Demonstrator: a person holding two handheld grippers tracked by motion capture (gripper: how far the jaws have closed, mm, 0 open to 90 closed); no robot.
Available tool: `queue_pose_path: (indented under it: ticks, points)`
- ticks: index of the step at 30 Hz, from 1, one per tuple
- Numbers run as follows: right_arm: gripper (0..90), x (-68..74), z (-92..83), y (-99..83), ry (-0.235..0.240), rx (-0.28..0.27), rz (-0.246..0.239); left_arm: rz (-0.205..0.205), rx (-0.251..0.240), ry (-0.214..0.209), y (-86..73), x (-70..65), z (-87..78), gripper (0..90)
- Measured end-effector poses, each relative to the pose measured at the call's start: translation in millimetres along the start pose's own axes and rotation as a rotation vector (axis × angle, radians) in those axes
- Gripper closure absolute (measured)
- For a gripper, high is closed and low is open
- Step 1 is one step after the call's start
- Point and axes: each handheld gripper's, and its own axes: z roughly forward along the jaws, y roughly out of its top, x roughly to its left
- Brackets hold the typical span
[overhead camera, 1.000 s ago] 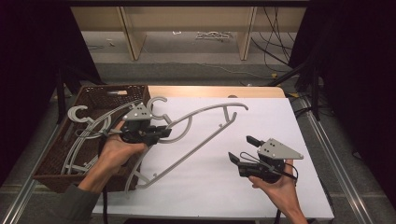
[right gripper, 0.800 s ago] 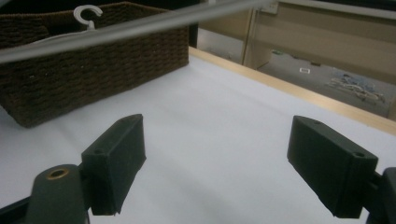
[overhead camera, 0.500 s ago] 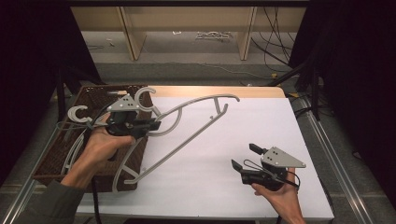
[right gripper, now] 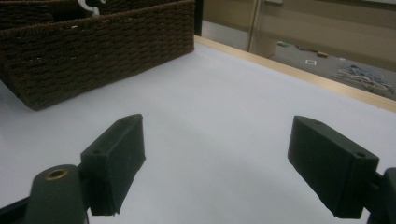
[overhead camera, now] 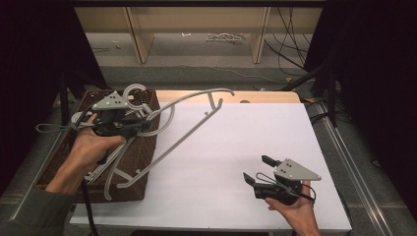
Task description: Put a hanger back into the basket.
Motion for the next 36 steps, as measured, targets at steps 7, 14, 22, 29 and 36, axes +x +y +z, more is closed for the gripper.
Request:
queue_pose_path:
  ticks: [7, 14, 22, 29, 36]
  points:
    - [19.7, 3.2, 1.9, -3.6, 0.018, 0.016, -0.006, -0.020, -0.012, 0.059, -5.4, 21.7, -10.3, 81.9]
    - [19.6, 4.2, 3.1, -4.0, 0.021, 0.024, -0.009, -0.059, -0.009, 0.084, -13.3, 40.6, -13.8, 81.9]
    - [19.5, 4.0, 3.3, -5.0, 0.023, 0.033, -0.007, -0.133, -0.029, 0.094, -20.8, 60.5, -15.9, 82.0]
    - [19.4, 4.3, 4.2, -4.9, 0.024, 0.037, -0.012, -0.190, -0.019, 0.110, -27.8, 83.4, -16.9, 81.9]
    - [19.4, 4.5, 6.2, -6.1, 0.029, 0.027, -0.003, -0.232, -0.016, 0.146, -29.4, 105.2, -17.6, 81.9]
